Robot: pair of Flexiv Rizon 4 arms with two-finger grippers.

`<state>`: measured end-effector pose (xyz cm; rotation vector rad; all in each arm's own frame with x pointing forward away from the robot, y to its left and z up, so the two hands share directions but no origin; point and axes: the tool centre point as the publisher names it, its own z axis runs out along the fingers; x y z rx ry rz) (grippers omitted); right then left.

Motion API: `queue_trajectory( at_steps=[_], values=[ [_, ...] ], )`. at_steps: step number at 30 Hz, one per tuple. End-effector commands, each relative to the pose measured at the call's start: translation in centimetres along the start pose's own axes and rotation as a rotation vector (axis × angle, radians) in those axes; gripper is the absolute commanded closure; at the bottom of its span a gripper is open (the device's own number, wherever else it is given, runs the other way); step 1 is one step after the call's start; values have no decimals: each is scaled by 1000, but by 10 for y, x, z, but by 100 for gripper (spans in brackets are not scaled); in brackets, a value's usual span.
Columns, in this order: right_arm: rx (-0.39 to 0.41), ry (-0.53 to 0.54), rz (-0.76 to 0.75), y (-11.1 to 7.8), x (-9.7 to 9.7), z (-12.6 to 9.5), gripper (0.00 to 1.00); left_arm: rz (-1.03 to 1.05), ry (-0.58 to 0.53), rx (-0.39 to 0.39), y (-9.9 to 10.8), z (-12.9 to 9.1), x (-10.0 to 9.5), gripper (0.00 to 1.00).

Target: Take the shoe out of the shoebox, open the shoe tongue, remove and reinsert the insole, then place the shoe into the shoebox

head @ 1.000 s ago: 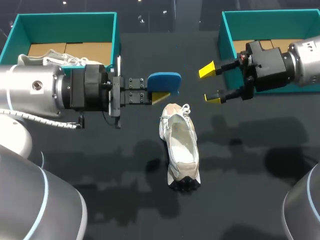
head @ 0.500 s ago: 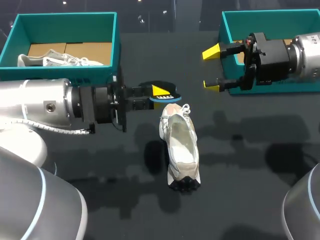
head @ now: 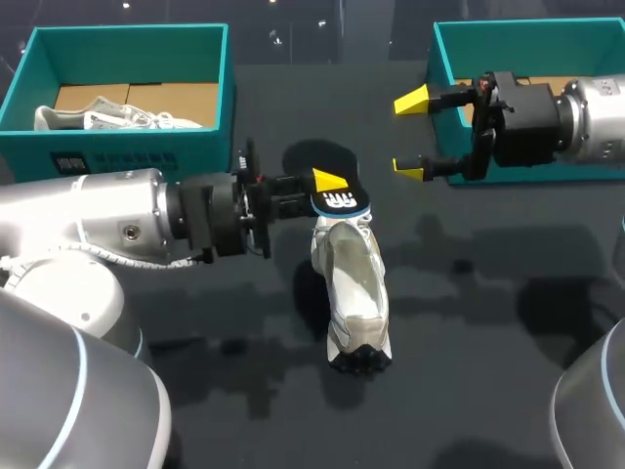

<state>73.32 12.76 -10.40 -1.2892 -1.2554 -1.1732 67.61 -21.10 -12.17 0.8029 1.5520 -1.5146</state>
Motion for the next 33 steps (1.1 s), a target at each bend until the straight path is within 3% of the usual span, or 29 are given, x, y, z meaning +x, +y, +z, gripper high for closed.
queue_trajectory(
  at_steps=[1,7,15,27,33],
  values=[
    [3,-5,21,3,-3,4,0,26,4,1,3,4,1,100],
    [23,19,84,3,-23,16,0,232,6,-28,14,8,4,100],
    [58,21,95,-2,-40,25,0,275,25,-22,20,13,5,100],
    [80,2,81,3,-41,29,0,273,30,-24,20,13,5,100],
    [105,-18,48,8,-45,38,0,303,40,-25,33,25,8,100]
  ],
)
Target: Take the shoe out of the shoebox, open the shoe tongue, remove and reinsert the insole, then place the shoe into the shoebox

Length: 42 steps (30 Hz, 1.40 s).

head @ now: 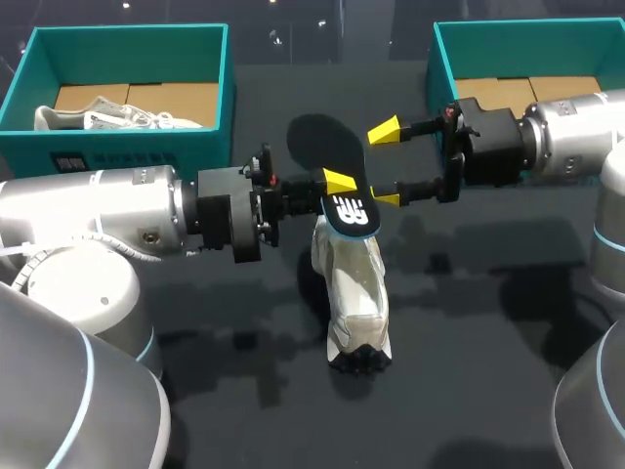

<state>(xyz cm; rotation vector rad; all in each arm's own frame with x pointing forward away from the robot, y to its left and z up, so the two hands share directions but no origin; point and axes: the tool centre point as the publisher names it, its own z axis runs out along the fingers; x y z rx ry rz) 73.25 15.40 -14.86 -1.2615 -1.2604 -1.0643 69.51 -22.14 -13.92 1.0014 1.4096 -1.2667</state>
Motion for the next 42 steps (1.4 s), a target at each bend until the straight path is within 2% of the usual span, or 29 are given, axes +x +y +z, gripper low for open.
queue_trajectory(
  at_steps=[1,7,11,14,15,16,17,18,28,42],
  values=[
    [23,-11,-10,10,-2,9,0,23,5,5,10,15,3,100],
    [47,-37,-36,12,-3,16,0,40,24,13,22,24,11,100],
    [58,-38,-35,12,-8,21,9,46,29,13,27,28,13,100],
    [61,-33,-30,11,-11,24,26,57,33,14,30,31,14,100],
    [59,-31,-27,11,-12,25,29,58,33,13,31,32,15,100],
    [58,-28,-25,10,-13,25,35,61,35,13,32,32,15,100],
    [58,-26,-25,10,-14,26,47,69,39,13,32,33,16,100],
    [56,-24,-25,9,-15,27,50,71,40,12,32,34,17,100],
    [56,-17,-18,7,-12,34,58,101,49,2,36,39,23,100],
    [45,-14,-36,6,-10,37,76,105,59,-6,38,39,28,100]
  ],
)
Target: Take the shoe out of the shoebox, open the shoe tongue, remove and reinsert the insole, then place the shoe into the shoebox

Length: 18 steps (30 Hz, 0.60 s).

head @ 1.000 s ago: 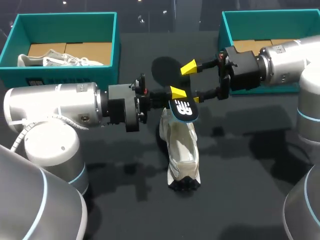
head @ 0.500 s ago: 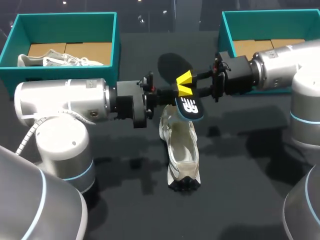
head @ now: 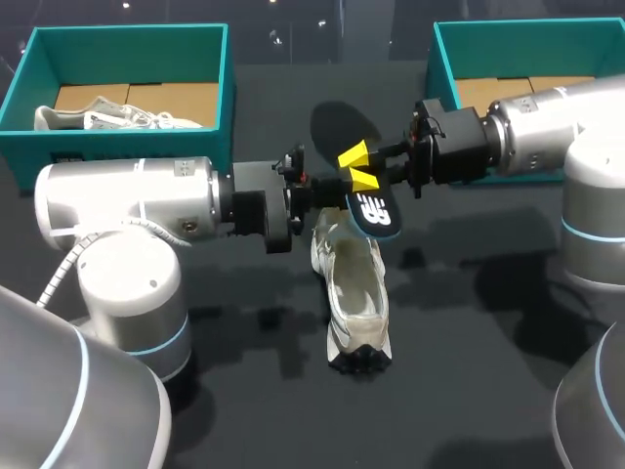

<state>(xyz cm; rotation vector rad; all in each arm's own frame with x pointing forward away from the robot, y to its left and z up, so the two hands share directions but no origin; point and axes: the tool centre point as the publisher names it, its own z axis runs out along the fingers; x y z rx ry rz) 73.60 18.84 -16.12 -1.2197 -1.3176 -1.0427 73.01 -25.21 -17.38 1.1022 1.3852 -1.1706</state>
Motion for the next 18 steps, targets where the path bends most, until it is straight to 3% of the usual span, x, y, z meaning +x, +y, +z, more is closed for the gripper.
queue_trajectory(
  at_steps=[1,12,18],
  values=[
    [-5,6,-4,0,-2,2,77,5,2,-4,1,4,0,100],
    [-27,24,-20,4,-5,5,85,10,-2,8,-3,4,2,100],
    [-38,25,-23,4,-5,4,100,11,-4,9,-4,5,2,100]
  ],
)
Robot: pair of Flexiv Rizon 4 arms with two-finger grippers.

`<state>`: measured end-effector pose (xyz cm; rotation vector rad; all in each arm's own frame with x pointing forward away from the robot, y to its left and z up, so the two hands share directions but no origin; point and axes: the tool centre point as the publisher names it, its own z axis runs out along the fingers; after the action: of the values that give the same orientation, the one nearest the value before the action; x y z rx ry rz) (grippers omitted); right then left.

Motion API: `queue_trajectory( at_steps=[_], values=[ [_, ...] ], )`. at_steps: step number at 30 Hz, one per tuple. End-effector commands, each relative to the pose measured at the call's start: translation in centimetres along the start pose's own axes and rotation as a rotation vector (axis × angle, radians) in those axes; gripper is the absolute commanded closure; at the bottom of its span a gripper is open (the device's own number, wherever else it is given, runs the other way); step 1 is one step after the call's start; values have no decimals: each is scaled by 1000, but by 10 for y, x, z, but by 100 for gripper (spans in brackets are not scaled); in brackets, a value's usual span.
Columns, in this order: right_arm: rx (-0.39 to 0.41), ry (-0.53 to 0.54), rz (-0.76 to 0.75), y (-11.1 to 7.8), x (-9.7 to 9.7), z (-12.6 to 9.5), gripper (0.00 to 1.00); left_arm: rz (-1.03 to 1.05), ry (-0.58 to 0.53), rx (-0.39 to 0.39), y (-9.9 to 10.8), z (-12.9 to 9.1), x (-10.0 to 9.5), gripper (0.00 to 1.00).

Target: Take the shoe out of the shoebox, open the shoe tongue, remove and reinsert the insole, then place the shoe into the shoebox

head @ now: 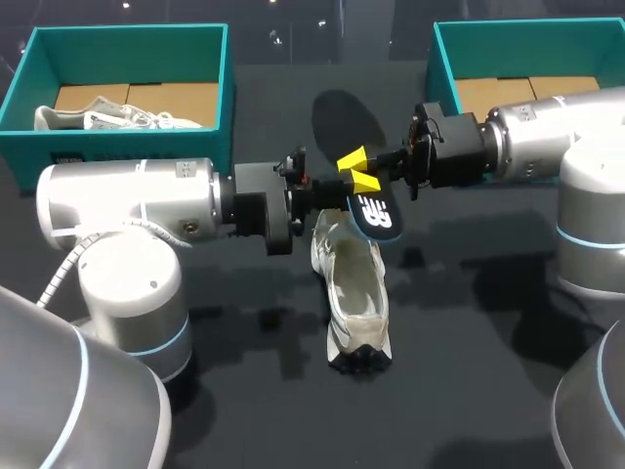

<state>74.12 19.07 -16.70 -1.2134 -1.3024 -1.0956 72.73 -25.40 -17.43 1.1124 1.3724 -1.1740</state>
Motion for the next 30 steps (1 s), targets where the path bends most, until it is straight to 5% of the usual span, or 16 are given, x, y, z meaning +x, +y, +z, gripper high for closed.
queue_trajectory(
  at_steps=[1,5,6,7,8,14,23,30],
  values=[
    [-7,0,-1,-1,0,2,100,3,-1,-1,-1,3,1,100],
    [-10,4,-1,1,0,2,100,2,-2,-2,-2,3,1,100],
    [-10,5,-2,1,0,2,100,0,-2,-3,-2,2,0,62],
    [-10,6,-2,1,-1,2,100,-3,-2,-4,-3,0,-1,7],
    [-11,8,-2,1,-1,2,100,-14,-4,-4,-4,-4,-3,0],
    [-12,21,3,-3,-9,3,100,-49,16,-16,-2,-37,-11,0],
    [-10,31,2,-10,-19,11,100,-10,173,-93,27,-89,-14,0],
    [-4,39,3,-13,-23,17,100,-10,173,-93,27,-89,-14,0]
  ],
)
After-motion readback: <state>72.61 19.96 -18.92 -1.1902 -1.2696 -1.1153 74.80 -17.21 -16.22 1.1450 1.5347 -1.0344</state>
